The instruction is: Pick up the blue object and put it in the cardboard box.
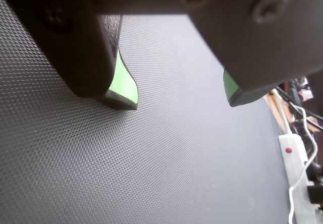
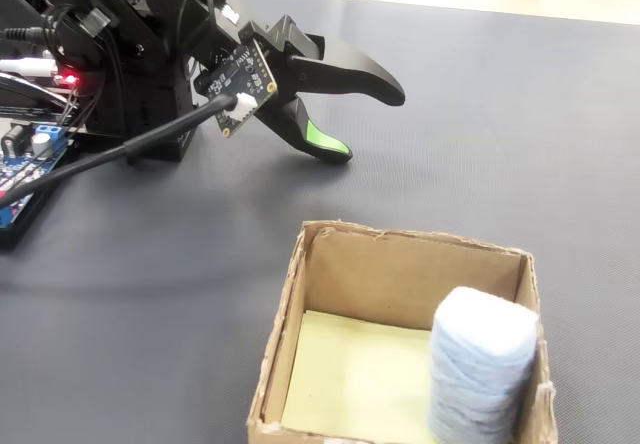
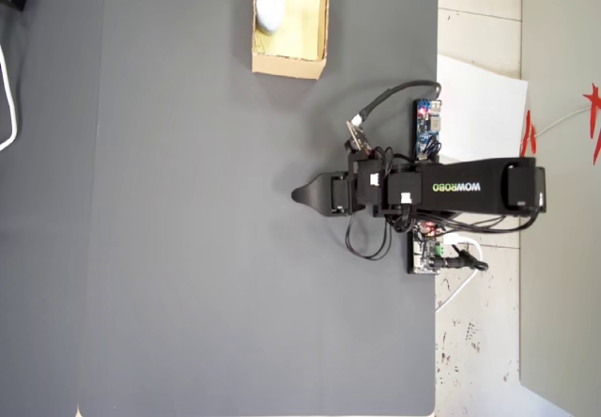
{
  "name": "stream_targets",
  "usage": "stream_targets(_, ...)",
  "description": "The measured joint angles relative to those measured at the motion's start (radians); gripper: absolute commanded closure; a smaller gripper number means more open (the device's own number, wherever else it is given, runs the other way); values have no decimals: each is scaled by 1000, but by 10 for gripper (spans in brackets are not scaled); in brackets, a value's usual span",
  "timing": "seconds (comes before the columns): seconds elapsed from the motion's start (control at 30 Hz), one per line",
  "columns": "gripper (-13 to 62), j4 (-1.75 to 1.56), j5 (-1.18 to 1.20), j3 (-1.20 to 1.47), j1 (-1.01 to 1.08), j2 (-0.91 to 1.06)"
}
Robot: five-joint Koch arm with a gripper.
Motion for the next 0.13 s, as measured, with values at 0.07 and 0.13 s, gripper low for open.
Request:
stream_targets(0.07, 154, 0, 0, 0, 0, 0)
stream_targets(0.13, 154, 0, 0, 0, 0, 0)
